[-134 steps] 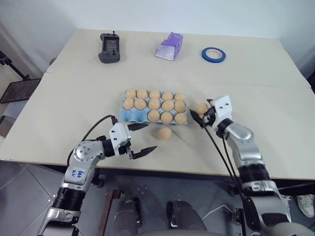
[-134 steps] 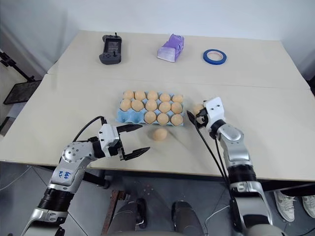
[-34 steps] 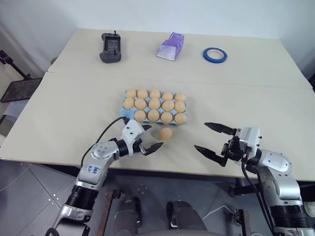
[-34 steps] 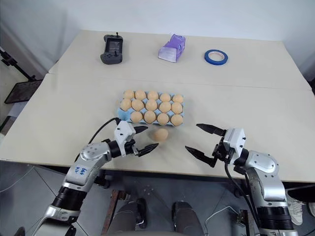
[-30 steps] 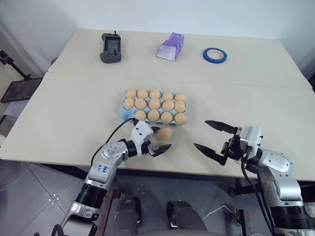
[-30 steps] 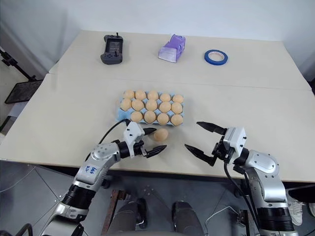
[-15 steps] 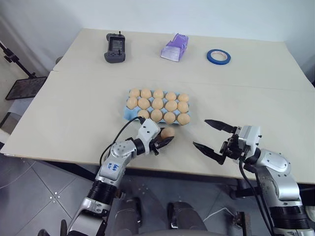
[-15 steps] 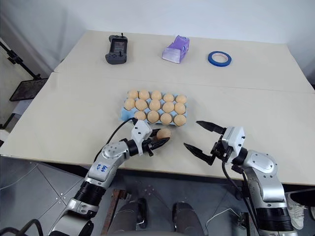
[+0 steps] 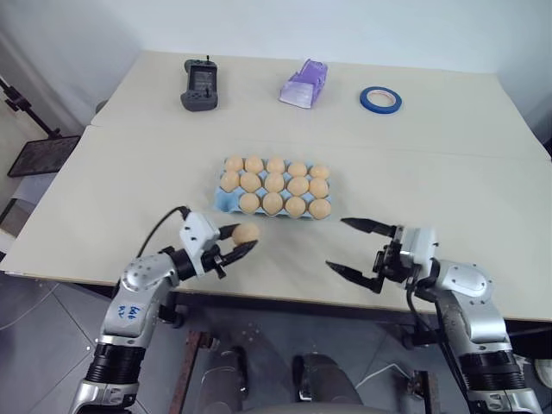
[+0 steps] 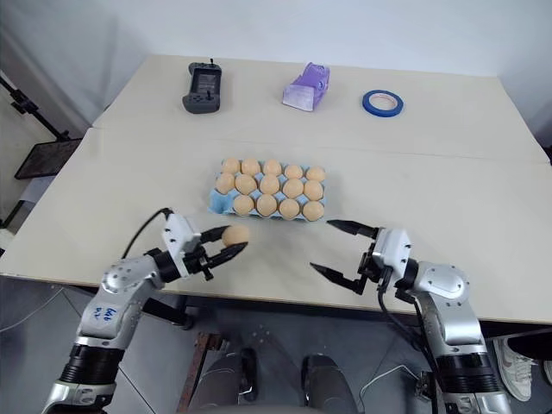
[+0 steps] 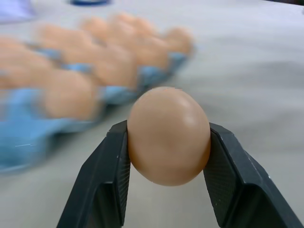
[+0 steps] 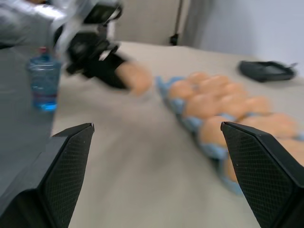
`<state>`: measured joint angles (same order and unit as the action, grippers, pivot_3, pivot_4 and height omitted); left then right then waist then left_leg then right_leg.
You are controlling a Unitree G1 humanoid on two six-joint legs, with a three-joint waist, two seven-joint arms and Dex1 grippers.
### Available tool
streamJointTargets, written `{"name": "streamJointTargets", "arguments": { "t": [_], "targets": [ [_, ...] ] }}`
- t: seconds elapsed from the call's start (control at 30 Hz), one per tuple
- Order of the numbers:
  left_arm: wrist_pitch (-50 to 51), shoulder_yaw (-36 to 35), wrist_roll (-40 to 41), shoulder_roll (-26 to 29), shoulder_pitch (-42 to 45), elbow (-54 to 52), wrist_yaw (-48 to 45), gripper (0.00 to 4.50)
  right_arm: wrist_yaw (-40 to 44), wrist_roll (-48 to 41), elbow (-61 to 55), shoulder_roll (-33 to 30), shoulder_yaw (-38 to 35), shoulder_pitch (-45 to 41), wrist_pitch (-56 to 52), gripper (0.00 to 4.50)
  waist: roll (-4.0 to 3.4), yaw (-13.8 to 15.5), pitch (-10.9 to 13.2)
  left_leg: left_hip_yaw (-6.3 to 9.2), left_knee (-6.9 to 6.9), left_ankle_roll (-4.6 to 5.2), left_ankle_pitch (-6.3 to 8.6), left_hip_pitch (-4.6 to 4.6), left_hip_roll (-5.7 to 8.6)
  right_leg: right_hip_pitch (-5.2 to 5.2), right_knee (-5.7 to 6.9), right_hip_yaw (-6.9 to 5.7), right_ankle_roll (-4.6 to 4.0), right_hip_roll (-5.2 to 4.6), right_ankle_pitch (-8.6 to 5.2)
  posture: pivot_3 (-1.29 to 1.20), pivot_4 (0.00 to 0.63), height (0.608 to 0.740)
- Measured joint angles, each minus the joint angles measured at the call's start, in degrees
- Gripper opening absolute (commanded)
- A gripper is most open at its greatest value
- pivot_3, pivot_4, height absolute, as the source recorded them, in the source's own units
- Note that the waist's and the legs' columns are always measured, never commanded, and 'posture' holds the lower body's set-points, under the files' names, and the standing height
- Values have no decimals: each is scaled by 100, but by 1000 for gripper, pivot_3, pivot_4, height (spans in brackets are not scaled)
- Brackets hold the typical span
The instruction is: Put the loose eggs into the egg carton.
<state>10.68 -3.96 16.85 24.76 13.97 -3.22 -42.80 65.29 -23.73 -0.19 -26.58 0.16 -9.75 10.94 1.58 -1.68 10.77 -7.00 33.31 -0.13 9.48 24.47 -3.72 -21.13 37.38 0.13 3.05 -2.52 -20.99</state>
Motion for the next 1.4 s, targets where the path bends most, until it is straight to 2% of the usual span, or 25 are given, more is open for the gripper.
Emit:
{"name": "streamJointTargets", "arguments": {
  "t": [0.1, 0.33, 0.6, 0.7, 0.87, 0.9, 0.93, 1.03, 1.13, 1.27, 1.4],
  "targets": [
    [-26, -185, 44, 0, 510, 304, 104, 2105, -4, 62, 148, 144, 176, -217, 40, 4500, 0, 5, 0, -1, -1, 1, 0, 3, 3, -1, 0, 0, 4, -3, 3, 0, 150, 740],
    [-284, -106, -257, -163, 1323, 1418, 452, 2105, -7, 100, 537, 266, 188, -625, 58, 4500, 1, -10, 1, -7, -12, 2, -2, 4, -1, -15, 4, 1, 4, 9, 2, 0, 150, 740],
    [-391, -41, -433, -220, 1476, 2039, 704, 2105, -97, 102, 715, 412, 181, -806, 170, 4500, 4, -10, 2, -11, -6, 1, -4, 5, -3, -17, 11, 4, 6, 15, 1, 0, 150, 740],
    [-387, -4, -423, -230, 1502, 2176, 626, 2742, -139, 98, 711, 409, 145, -782, 184, 4500, 4, -8, 2, -10, -2, -2, -2, 4, -3, -14, 12, 3, 8, 12, 3, 0, 150, 740],
    [-385, -3, -421, -231, 1596, 2244, 587, 4285, -184, 70, 684, 314, 22, -670, 178, 4500, 4, 7, 2, -9, -2, -2, -2, 4, -1, -13, 13, 2, 8, 9, 3, 0, 150, 740],
    [-389, -3, -422, -230, 1606, 2243, 587, 4487, -191, 60, 661, 284, -29, -639, 176, 4500, 4, 6, 2, -9, -3, -2, -2, 4, -1, -12, 12, 3, 8, 9, 3, 0, 150, 740],
    [-391, -3, -422, -222, 1604, 2241, 587, 4487, -202, 47, 621, 247, -71, -597, 174, 4500, 4, 4, 2, -9, -3, -2, -2, 4, -1, -12, 12, 3, 8, 9, 3, 0, 150, 740],
    [-377, -19, -368, -113, 1399, 2059, 494, 4487, -214, 6, 470, 183, -101, -450, 160, 4500, 4, -17, 2, -12, -10, -2, -2, 4, -3, -17, 12, 6, 7, 10, 2, 0, 150, 740],
    [-396, -85, -213, 293, 774, 1468, 87, 4487, -216, -70, 386, -18, -305, -247, 148, 4500, 4, -80, 2, -15, -20, -4, -3, 3, -5, -22, 11, 8, 4, 12, 0, 0, 150, 740],
    [-724, -489, -96, 1037, -310, 968, -545, 4487, -111, -186, 391, -405, -676, -109, 152, 4500, 4, -157, 2, -13, -25, -9, -2, 0, -7, -22, 10, 7, -5, 10, -4, 0, 150, 740],
    [-837, -956, 62, 1349, -1012, 598, -778, 4487, 15, -217, 722, -596, -924, -112, 181, 4500, 4, -162, 2, -10, -25, -10, 0, -1, -5, -19, 4, 6, -24, -5, -13, 0, 150, 740]
  ]
}}
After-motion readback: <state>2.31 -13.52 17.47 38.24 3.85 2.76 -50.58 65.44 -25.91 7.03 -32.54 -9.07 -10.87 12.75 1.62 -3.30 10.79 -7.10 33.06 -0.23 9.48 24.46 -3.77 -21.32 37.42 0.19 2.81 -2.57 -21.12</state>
